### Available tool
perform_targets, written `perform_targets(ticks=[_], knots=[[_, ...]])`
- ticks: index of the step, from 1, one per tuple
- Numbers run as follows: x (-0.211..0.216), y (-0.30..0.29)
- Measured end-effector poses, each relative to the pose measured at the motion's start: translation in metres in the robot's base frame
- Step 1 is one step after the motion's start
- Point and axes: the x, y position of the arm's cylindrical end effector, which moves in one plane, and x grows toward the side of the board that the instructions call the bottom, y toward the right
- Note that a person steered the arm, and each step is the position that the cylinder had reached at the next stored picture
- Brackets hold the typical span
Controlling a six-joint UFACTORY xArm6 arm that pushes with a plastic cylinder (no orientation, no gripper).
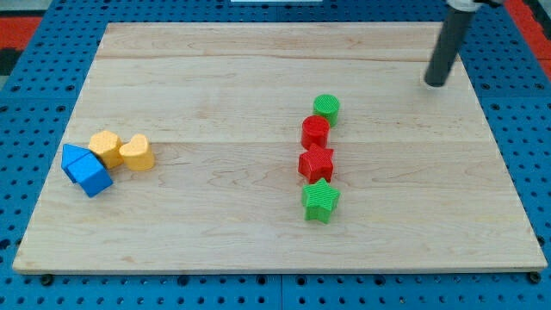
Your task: Nudge the green circle towards left a bit
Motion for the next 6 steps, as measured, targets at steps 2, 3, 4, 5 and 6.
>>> perform_targets(ticks=[2, 3, 4, 5, 6], knots=[[0.021, -0.02], [0.037, -0.023], [0.07, -0.048], [0.075, -0.087], [0.073, -0.122]])
